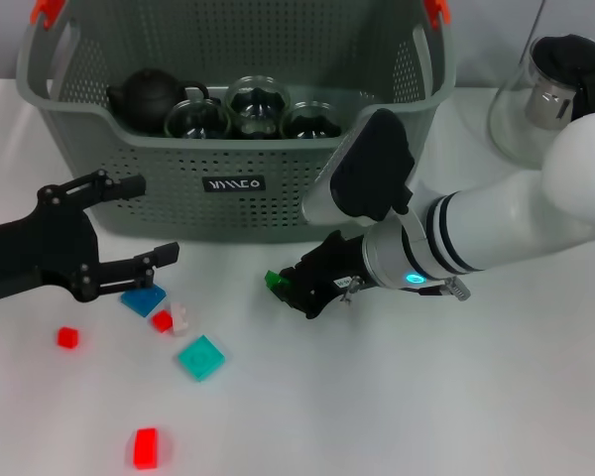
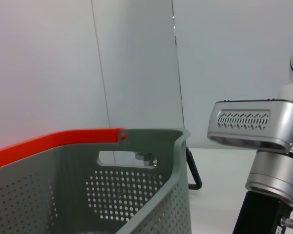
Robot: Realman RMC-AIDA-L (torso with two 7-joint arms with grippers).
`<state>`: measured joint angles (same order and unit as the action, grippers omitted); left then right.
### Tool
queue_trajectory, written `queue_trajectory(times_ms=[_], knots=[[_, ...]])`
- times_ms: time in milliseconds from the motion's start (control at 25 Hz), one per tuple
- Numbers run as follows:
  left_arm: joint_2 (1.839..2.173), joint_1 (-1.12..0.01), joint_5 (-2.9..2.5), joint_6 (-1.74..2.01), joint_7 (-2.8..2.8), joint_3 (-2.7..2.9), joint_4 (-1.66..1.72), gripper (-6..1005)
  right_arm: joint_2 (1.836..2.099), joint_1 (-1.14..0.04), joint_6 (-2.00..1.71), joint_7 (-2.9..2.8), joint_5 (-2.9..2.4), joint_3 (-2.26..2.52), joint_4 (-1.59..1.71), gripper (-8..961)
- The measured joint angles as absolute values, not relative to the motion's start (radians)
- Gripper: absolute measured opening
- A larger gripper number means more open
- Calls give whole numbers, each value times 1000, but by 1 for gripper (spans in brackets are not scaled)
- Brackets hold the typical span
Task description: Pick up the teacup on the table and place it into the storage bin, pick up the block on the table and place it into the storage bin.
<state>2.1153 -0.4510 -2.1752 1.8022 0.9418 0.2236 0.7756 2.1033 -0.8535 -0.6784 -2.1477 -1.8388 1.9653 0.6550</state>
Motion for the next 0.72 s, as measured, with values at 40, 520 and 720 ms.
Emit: queue_trajectory(times_ms=[40,520,720], knots=[[2115,-451,-2175,1804,942,221,776,847,2101,-848,-688,-2147,-1840,1958,664,168],[2114,-443,-2175,1809,942,211,776,846,2093,-715,-976,-2138,-1974,1724,901,162],[2116,-439,-2175,1814,943,200,776,847,2094,-641,-1245,-2139,-1991,1552,1073,175]])
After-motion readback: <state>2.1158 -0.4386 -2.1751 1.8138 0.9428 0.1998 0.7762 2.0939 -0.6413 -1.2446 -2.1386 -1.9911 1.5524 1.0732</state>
